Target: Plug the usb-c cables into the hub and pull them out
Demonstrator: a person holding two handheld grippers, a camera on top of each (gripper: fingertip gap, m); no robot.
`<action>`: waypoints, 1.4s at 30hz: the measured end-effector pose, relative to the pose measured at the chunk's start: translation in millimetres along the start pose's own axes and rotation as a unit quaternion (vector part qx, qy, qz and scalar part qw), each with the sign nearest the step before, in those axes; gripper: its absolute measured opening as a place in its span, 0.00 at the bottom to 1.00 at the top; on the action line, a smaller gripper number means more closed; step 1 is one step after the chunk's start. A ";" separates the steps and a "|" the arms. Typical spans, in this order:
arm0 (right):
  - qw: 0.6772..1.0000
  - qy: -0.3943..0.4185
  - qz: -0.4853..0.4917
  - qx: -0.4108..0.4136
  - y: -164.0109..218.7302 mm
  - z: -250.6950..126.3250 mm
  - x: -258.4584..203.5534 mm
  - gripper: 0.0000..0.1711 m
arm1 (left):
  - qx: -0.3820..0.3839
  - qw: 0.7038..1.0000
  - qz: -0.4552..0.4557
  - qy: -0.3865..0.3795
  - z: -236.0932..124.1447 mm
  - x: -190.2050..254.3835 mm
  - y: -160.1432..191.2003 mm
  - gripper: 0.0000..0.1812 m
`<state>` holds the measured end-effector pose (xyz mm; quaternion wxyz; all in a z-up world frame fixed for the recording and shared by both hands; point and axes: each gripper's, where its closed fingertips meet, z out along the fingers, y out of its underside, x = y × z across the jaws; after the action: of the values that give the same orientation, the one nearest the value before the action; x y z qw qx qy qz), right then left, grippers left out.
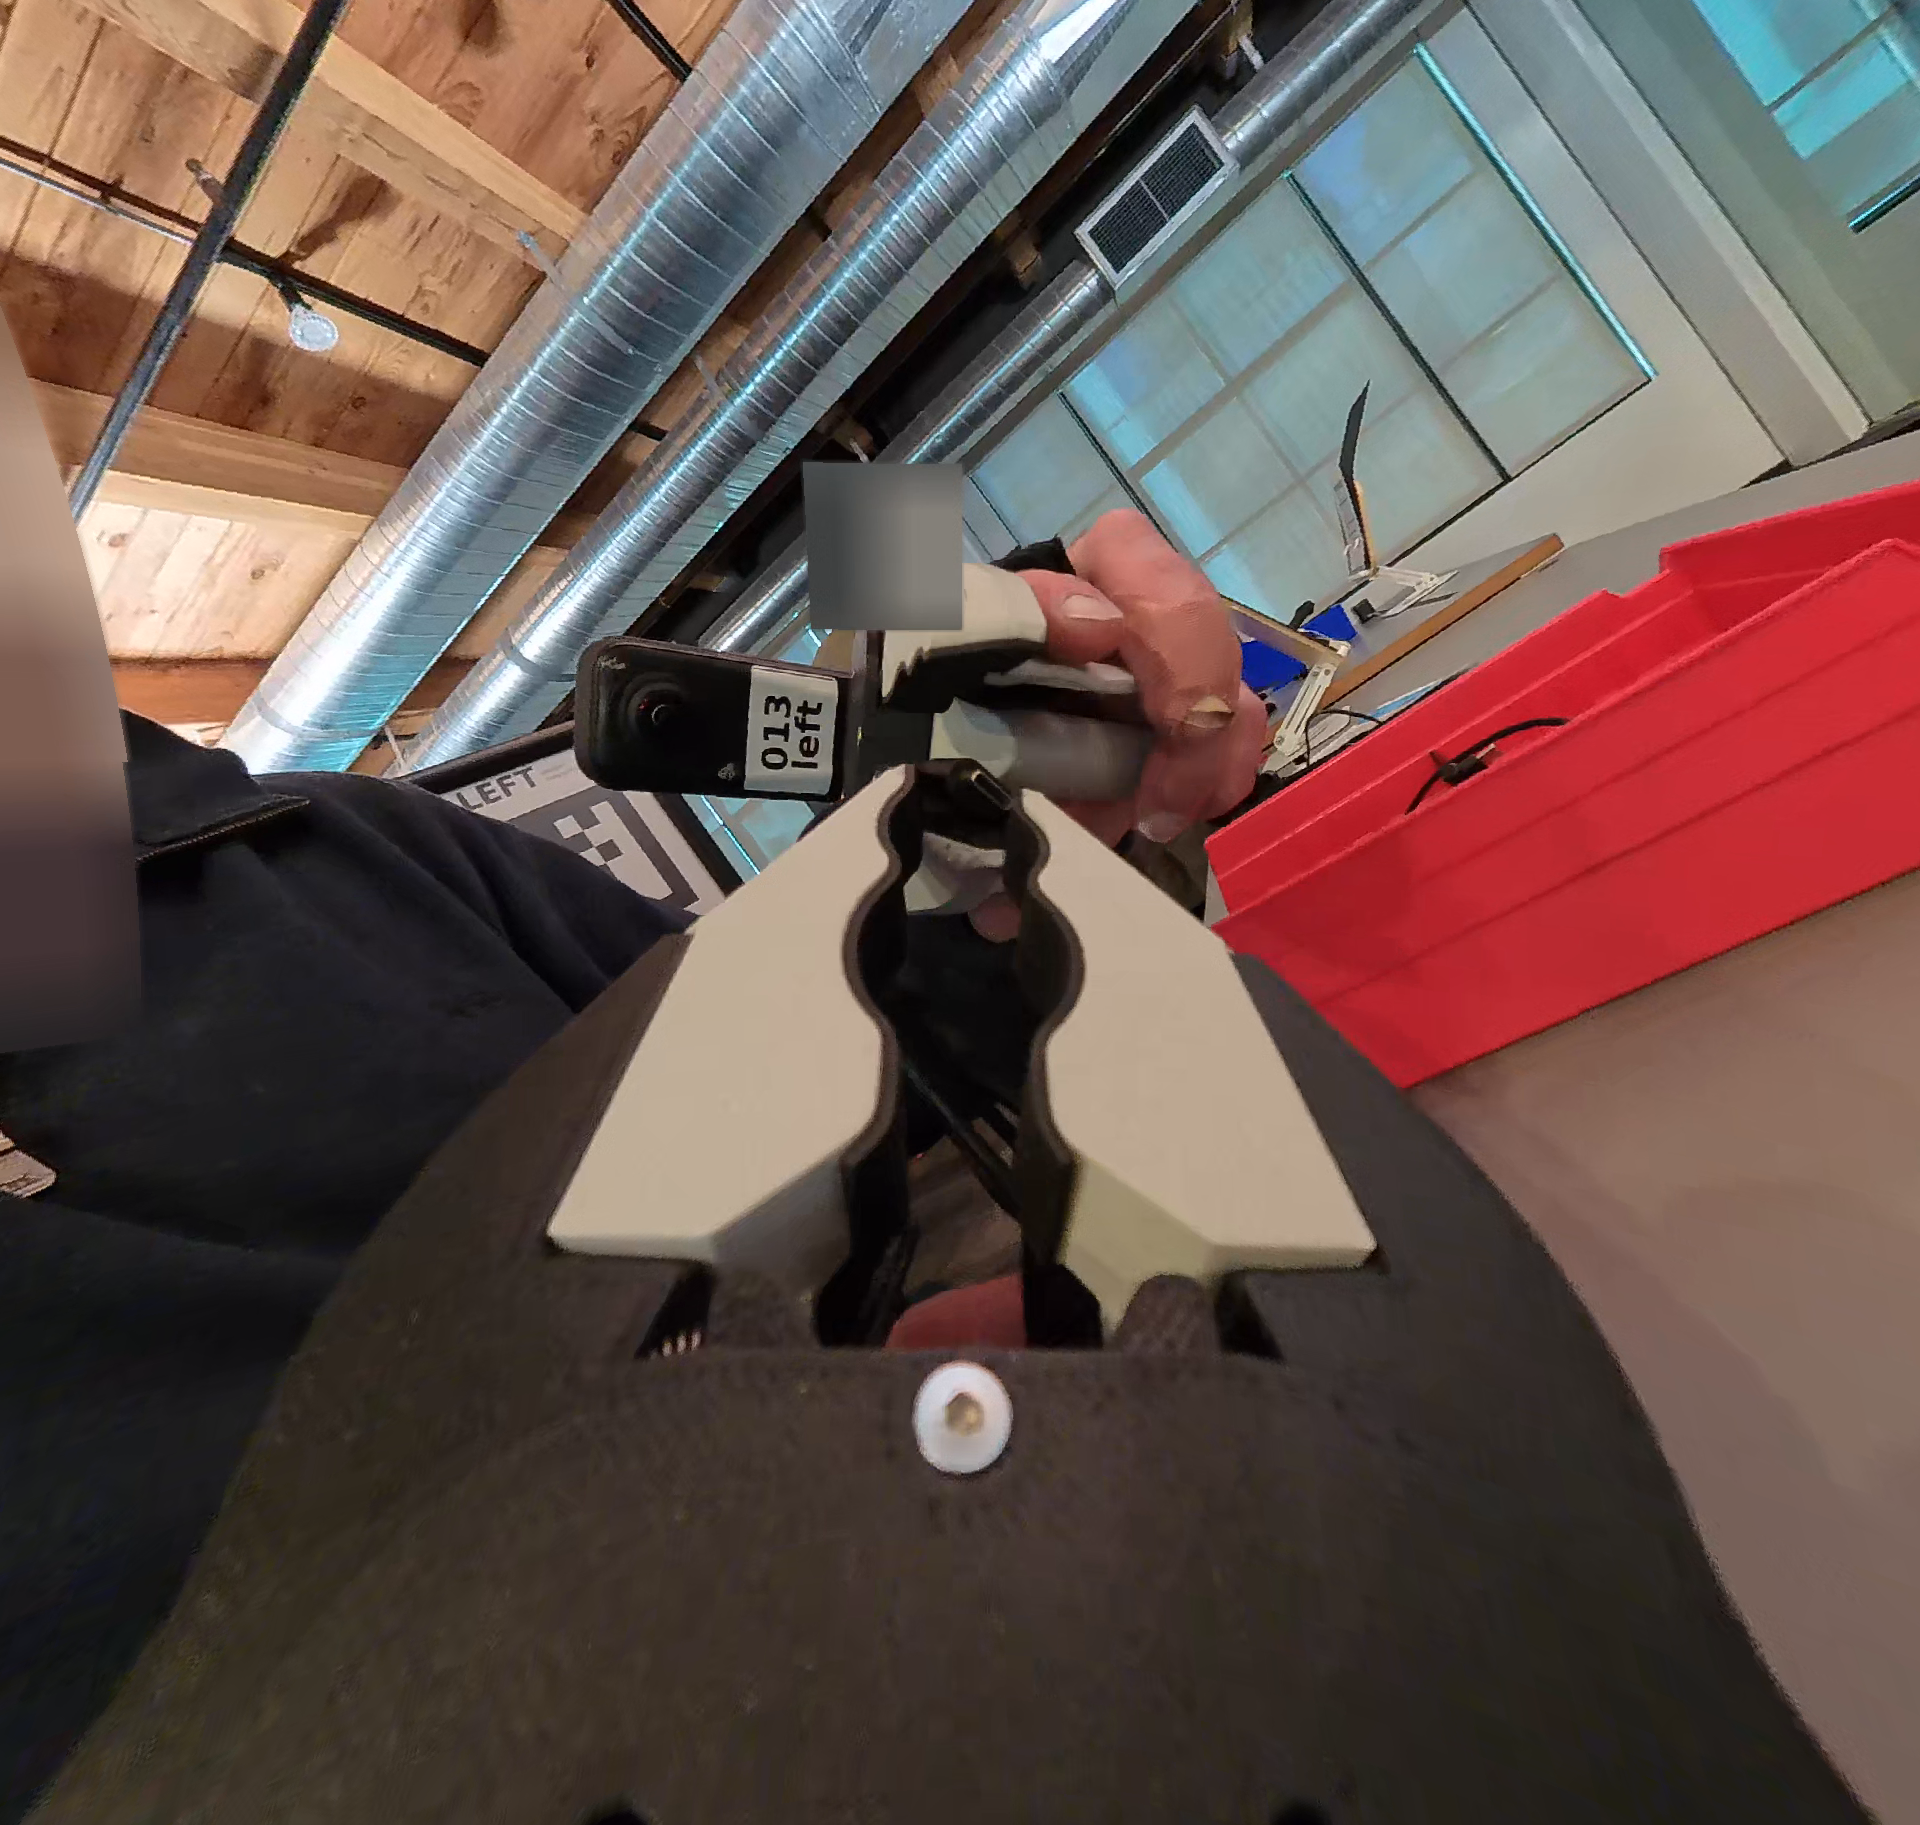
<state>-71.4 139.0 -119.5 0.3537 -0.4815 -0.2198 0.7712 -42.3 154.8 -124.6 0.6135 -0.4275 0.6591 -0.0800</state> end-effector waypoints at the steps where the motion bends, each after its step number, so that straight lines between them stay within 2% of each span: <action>1: 1.000 0.000 -0.002 0.001 -0.4 -0.6 0.1 0.07 | 0.003 1.000 -0.003 -0.003 0.7 -0.8 -0.1 0.17; 4: 1.000 0.006 -0.012 0.010 -3.4 -2.3 1.2 0.06 | 0.014 0.999 -0.041 -0.007 3.1 -4.3 1.4 0.20; 6: 1.000 0.014 -0.022 0.016 -5.6 -3.9 2.6 0.06 | 0.025 0.994 -0.107 0.008 5.8 -4.1 3.6 0.20; 9: 0.999 0.020 -0.041 0.023 -10.2 -6.7 0.9 0.05 | 0.058 0.977 -0.201 0.032 8.5 -2.9 3.0 0.20; 12: 0.997 0.032 -0.049 0.051 -25.1 -18.2 1.7 0.04 | 0.059 0.951 -0.293 0.076 11.7 5.2 11.0 0.19; 14: 0.996 0.046 -0.058 0.053 -31.1 -27.7 4.7 0.04 | 0.095 0.929 -0.349 0.073 9.5 -1.7 10.0 0.17; 17: 0.993 0.067 -0.088 0.051 -38.5 -36.2 5.1 0.05 | 0.103 0.901 -0.412 0.089 11.7 -3.3 13.0 0.16; 24: 0.982 0.085 -0.163 0.039 -40.0 -34.3 -2.8 0.04 | 0.212 0.795 -0.548 0.149 15.7 2.9 -15.4 0.19; 28: 0.974 0.111 -0.196 0.039 -43.2 -38.2 -1.0 0.04 | 0.224 0.740 -0.612 0.166 17.5 -0.6 -7.0 0.20; 33: 0.959 0.137 -0.246 0.039 -55.6 -45.7 -8.6 0.04 | 0.194 0.739 -0.637 0.105 13.7 -24.0 23.6 0.17; 37: 0.945 0.160 -0.283 0.016 -56.3 -49.0 -9.0 0.04 | 0.152 0.779 -0.607 0.046 3.4 -46.4 43.6 0.18; 39: 0.941 0.168 -0.292 0.006 -53.6 -49.7 -5.7 0.04 | 0.138 0.798 -0.585 0.043 -3.1 -51.6 44.3 0.19; 42: 0.932 0.178 -0.314 -0.024 -44.0 -47.4 -0.1 0.04 | 0.150 0.803 -0.573 0.071 -13.6 -55.8 28.2 0.19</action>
<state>-14.1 167.6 -110.4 0.5996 -0.5255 -0.3118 0.5168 -73.9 203.6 -97.8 0.4640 -0.6232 0.3156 -0.5448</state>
